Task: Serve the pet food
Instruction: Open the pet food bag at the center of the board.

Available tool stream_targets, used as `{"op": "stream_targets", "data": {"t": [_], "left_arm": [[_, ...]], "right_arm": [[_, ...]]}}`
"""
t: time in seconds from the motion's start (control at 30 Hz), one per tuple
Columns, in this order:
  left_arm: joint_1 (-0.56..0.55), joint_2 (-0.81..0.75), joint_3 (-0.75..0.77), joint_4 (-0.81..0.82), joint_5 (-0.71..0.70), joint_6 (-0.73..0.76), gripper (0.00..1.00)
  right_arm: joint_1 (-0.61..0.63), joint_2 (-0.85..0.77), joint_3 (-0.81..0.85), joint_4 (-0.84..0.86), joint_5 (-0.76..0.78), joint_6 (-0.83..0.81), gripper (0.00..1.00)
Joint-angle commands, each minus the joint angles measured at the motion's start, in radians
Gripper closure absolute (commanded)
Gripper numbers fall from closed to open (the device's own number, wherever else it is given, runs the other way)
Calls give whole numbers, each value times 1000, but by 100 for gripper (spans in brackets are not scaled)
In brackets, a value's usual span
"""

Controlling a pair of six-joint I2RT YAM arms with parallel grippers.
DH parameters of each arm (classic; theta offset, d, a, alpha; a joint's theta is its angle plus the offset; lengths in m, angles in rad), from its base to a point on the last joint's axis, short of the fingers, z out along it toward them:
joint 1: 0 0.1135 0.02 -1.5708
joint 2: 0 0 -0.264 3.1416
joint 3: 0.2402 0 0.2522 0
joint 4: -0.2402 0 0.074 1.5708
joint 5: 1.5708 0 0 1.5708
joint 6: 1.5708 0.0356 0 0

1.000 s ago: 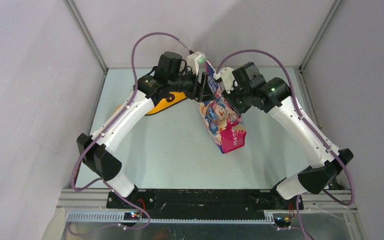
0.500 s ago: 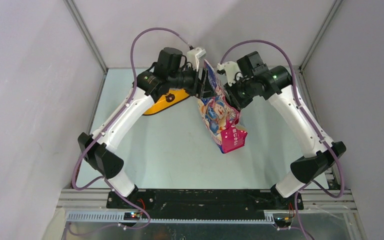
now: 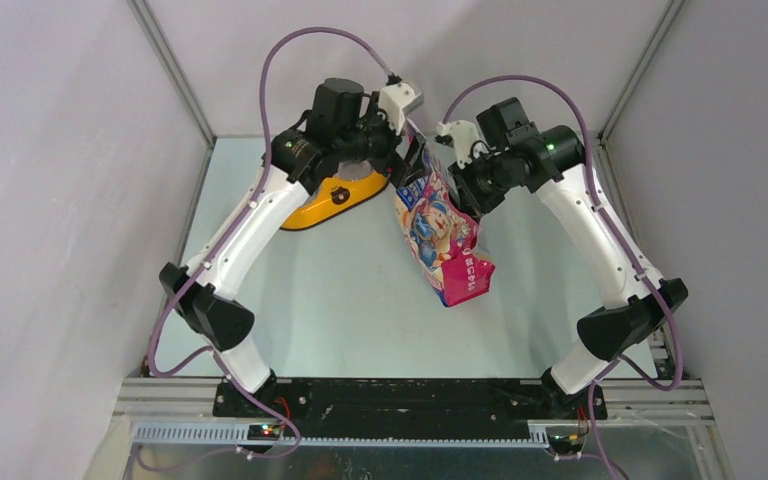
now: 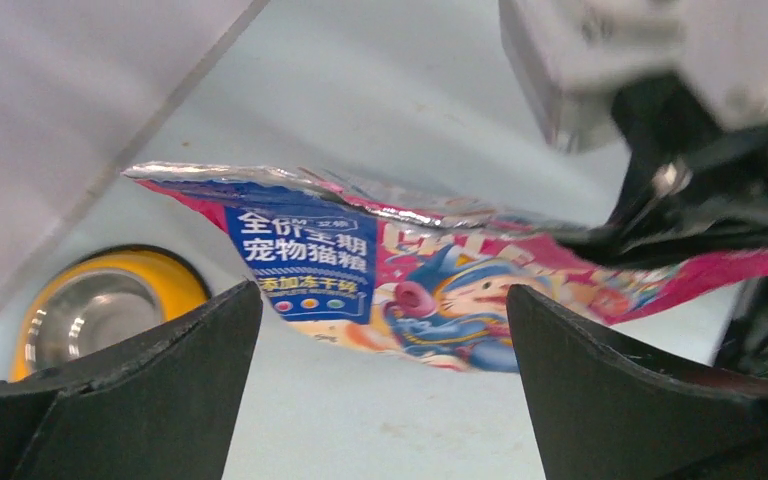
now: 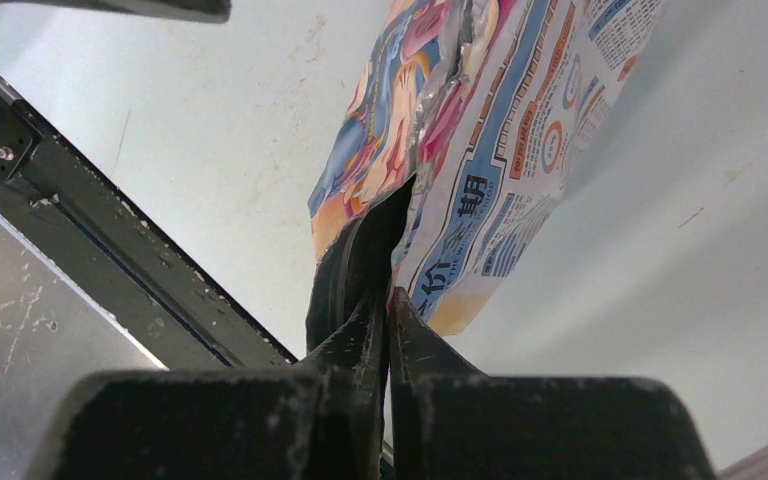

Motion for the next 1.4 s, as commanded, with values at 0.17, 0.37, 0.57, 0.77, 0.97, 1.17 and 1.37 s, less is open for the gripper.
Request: {"op": "stream_targets", "data": {"t": [0.17, 0.37, 0.57, 0.77, 0.97, 1.17, 1.37], "left_arm": [[-19, -69, -31, -105, 94, 452, 0], [-19, -26, -35, -9, 98, -51, 1], [-17, -5, -51, 20, 51, -374, 9], [-32, -20, -120, 50, -22, -540, 10], [-66, 1, -144, 47, -34, -625, 14], [-71, 19, -104, 42, -15, -649, 15], [-73, 46, -110, 53, -7, -662, 19]], "right_arm": [[-24, -1, 68, -5, -89, 9, 100], [-21, 19, 83, 1, -56, 16, 99], [-15, 10, 73, 13, -15, 21, 98], [-14, 1, 61, 27, 5, 31, 98], [-13, -1, 59, 33, 13, 36, 99], [-13, -5, 54, 35, 17, 36, 99], [-12, -2, 56, 35, 13, 36, 99]]}}
